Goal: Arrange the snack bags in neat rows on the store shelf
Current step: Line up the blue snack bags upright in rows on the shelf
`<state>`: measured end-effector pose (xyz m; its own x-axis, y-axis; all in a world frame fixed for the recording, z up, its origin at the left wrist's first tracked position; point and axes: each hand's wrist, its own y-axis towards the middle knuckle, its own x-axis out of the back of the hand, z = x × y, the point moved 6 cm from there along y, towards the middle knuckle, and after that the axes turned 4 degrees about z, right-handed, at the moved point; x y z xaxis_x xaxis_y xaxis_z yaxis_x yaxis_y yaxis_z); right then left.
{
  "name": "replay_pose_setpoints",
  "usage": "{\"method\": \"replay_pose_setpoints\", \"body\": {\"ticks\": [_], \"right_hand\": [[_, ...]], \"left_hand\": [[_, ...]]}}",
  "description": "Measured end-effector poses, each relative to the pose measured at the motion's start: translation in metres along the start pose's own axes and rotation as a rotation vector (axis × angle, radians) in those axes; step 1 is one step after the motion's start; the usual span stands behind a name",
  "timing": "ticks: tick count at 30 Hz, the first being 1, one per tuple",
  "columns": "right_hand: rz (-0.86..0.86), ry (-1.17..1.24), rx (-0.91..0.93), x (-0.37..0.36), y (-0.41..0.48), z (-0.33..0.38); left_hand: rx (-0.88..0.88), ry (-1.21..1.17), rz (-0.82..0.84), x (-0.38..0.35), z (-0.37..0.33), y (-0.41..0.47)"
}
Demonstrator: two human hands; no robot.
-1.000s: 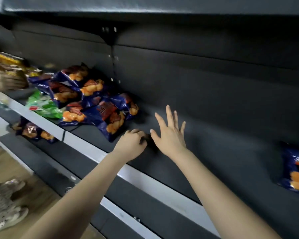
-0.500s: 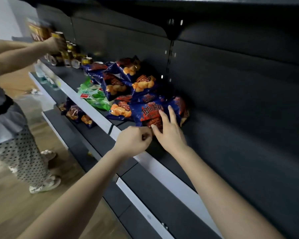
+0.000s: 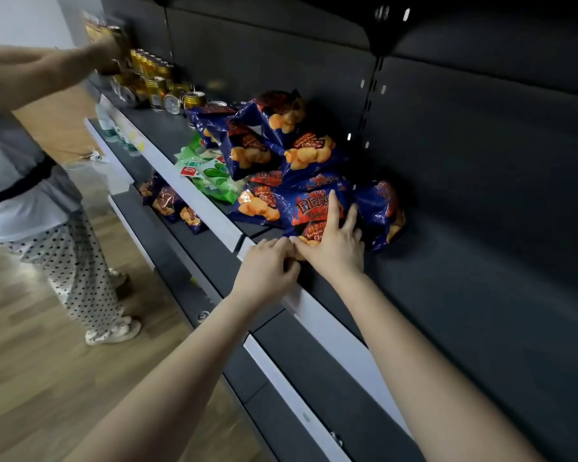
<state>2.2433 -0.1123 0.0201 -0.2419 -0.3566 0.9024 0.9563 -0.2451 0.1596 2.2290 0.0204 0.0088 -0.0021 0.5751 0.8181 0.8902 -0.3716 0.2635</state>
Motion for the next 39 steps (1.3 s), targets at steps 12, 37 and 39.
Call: {"method": "replay_pose_setpoints", "body": {"ticks": [12, 37, 39], "right_hand": [[-0.062, -0.034, 0.000, 0.000, -0.010, 0.002], [-0.581, -0.095, -0.164, 0.156, -0.145, -0.169], [-0.604, -0.115, -0.237, 0.172, -0.169, -0.194]], "left_hand": [[0.002, 0.026, -0.021, -0.004, 0.005, -0.007], [-0.410, -0.093, 0.006, -0.075, -0.203, -0.017], [-0.448, -0.128, 0.074, -0.093, -0.232, -0.026]]}}
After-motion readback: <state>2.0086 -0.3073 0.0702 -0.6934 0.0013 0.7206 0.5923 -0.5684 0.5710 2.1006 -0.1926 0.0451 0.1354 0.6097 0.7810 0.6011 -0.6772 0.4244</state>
